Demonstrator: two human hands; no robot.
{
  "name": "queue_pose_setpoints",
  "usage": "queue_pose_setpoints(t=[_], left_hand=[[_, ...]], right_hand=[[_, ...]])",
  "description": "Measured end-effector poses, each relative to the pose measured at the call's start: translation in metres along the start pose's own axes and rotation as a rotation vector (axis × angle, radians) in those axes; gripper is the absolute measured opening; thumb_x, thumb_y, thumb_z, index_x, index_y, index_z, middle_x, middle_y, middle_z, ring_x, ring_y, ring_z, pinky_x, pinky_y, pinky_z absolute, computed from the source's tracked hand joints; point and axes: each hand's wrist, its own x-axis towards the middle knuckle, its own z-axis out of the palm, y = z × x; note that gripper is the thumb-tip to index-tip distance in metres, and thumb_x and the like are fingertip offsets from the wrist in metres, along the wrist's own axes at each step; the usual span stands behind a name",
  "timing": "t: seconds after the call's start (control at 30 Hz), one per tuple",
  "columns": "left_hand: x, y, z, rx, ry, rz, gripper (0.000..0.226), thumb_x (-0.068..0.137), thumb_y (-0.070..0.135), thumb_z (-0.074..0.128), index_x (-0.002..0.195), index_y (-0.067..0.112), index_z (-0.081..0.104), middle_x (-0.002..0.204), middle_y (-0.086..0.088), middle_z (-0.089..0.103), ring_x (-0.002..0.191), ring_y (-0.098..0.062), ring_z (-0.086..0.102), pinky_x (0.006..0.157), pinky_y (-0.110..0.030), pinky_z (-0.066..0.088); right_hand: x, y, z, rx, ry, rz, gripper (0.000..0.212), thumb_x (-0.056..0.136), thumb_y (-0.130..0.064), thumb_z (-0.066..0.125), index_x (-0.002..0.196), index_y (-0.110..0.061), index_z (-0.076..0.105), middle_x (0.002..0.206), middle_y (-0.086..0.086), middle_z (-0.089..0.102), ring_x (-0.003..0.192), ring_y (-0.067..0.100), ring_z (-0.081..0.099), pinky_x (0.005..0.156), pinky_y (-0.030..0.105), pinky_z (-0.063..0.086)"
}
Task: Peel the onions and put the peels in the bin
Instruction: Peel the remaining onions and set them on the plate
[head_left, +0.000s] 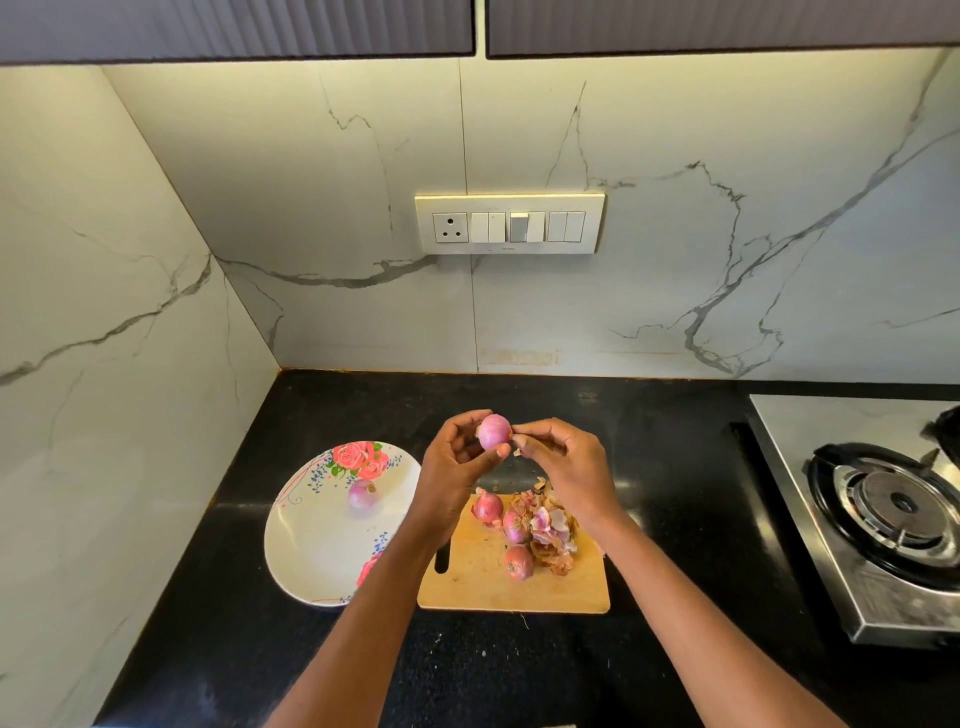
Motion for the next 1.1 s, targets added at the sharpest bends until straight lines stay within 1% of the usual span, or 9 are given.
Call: queue_pose_setpoints(t=[0.13,0.23,0.37,0.53,0.63,0.8,0.87,1.0,1.1], left_hand=[[-0.001,-0.001,0.002,-0.029,-0.035,-0.075,0.051,0.084,0.038,0.074,0.131,0.026,0.057,0.125,0.004,0.067,0.113,-0.015,0.068,0.097,-0.029,0.056],[0.001,0.001,0.001,-0.023,-0.055,-0.102,0.048,0.084,0.038,0.071,0.128,0.024,0.06,0.123,-0.001,0.069,0.107,-0.014,0.071,0.089,-0.027,0.059],[0.003,0.002,0.006,-0.023,-0.023,-0.077,0.051,0.078,0.038,0.075,0.125,0.025,0.062,0.123,0.0,0.069,0.11,-0.014,0.07,0.095,-0.028,0.057],[0.007,0.006,0.014,0.001,0.012,0.035,0.043,0.084,0.023,0.077,0.124,0.026,0.06,0.122,0.006,0.068,0.11,-0.007,0.068,0.093,-0.022,0.056],[0.01,0.009,0.014,0.021,0.011,0.106,0.045,0.083,0.02,0.077,0.125,0.022,0.06,0.124,0.003,0.067,0.113,-0.01,0.067,0.095,-0.023,0.055],[0.016,0.015,0.008,0.054,0.012,0.15,0.044,0.088,0.016,0.074,0.129,0.017,0.059,0.127,-0.001,0.066,0.117,-0.015,0.066,0.1,-0.031,0.055],[0.014,0.014,0.005,0.042,0.001,0.122,0.044,0.089,0.017,0.073,0.13,0.018,0.059,0.126,-0.001,0.067,0.116,-0.015,0.066,0.1,-0.033,0.055],[0.009,0.011,0.0,0.012,0.036,0.075,0.042,0.091,0.017,0.071,0.131,0.021,0.058,0.127,-0.002,0.066,0.116,-0.017,0.066,0.101,-0.035,0.055],[0.005,0.009,-0.002,0.013,0.055,0.068,0.044,0.089,0.019,0.073,0.13,0.023,0.059,0.127,-0.001,0.066,0.115,-0.017,0.067,0.1,-0.033,0.055]], right_hand=[[0.001,-0.001,-0.001,-0.2,0.025,-0.151,0.013,0.09,-0.027,0.073,0.101,-0.022,0.077,0.09,-0.016,0.074,0.088,0.002,0.069,0.075,0.015,0.055],[0.003,-0.003,-0.001,-0.326,-0.002,-0.263,0.013,0.092,-0.021,0.072,0.104,-0.02,0.076,0.094,-0.014,0.072,0.091,-0.003,0.066,0.077,0.01,0.052],[0.006,-0.003,-0.002,-0.384,0.032,-0.324,0.011,0.094,-0.016,0.07,0.104,-0.017,0.074,0.094,-0.013,0.071,0.088,-0.007,0.064,0.076,0.005,0.049],[0.01,-0.006,0.002,-0.344,0.161,-0.285,0.008,0.095,-0.016,0.069,0.102,-0.016,0.074,0.089,-0.012,0.071,0.082,-0.006,0.065,0.071,0.004,0.047],[0.012,-0.01,0.007,-0.211,0.203,-0.157,0.009,0.097,-0.019,0.066,0.101,-0.017,0.075,0.089,-0.013,0.072,0.085,-0.007,0.066,0.069,0.006,0.048],[0.017,-0.016,0.011,0.099,0.14,0.062,0.011,0.099,-0.02,0.065,0.104,-0.015,0.074,0.094,-0.002,0.076,0.088,0.009,0.074,0.083,0.028,0.061],[0.014,-0.017,0.006,0.073,0.1,0.011,0.013,0.098,-0.02,0.066,0.105,-0.013,0.074,0.096,-0.003,0.076,0.089,0.01,0.075,0.083,0.029,0.061],[0.01,-0.02,0.002,-0.167,0.015,-0.146,0.016,0.096,-0.021,0.068,0.11,-0.022,0.074,0.1,-0.015,0.073,0.094,-0.001,0.069,0.082,0.014,0.055],[0.008,-0.018,0.002,-0.279,-0.009,-0.222,0.019,0.094,-0.019,0.071,0.112,-0.021,0.075,0.102,-0.013,0.073,0.095,-0.002,0.067,0.083,0.01,0.053]])
